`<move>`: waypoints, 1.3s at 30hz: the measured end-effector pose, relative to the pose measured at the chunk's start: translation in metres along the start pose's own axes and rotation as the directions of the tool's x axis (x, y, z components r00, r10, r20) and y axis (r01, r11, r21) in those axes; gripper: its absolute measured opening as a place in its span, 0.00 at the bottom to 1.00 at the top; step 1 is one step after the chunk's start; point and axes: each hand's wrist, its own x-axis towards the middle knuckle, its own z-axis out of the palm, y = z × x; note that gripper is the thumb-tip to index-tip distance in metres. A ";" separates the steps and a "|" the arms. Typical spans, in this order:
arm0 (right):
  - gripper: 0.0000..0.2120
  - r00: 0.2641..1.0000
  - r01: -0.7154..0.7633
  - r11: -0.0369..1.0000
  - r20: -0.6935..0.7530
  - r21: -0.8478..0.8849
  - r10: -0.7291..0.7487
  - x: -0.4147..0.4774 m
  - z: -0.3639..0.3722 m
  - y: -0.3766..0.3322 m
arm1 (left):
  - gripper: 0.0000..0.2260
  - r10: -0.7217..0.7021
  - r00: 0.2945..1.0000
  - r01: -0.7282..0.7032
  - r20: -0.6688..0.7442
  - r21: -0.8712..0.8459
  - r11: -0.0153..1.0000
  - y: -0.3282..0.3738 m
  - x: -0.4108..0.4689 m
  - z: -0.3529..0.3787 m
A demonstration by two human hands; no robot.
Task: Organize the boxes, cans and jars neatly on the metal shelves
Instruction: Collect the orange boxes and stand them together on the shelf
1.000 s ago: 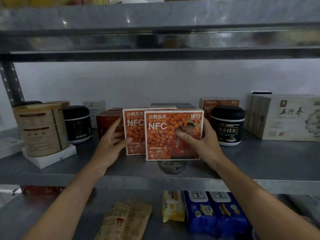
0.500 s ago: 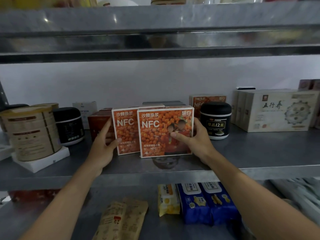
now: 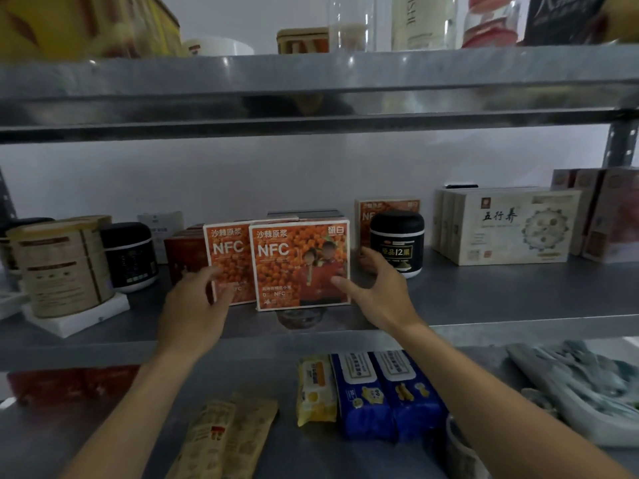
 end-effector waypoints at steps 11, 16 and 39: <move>0.35 0.998 -0.011 0.994 0.064 -0.111 0.018 -0.050 -0.132 0.029 | 0.13 -0.108 0.981 0.158 0.159 -0.347 0.924 0.161 -0.095 0.053; 0.36 0.995 -0.086 0.995 0.038 -0.043 0.088 -0.047 -0.172 0.042 | 0.14 -0.187 0.942 0.297 0.280 -0.428 0.853 0.200 -0.101 0.079; 0.49 0.981 -0.112 0.973 0.181 0.201 0.075 0.119 -0.098 0.101 | 0.18 -0.019 0.933 0.219 0.359 -0.524 0.823 0.185 -0.018 0.178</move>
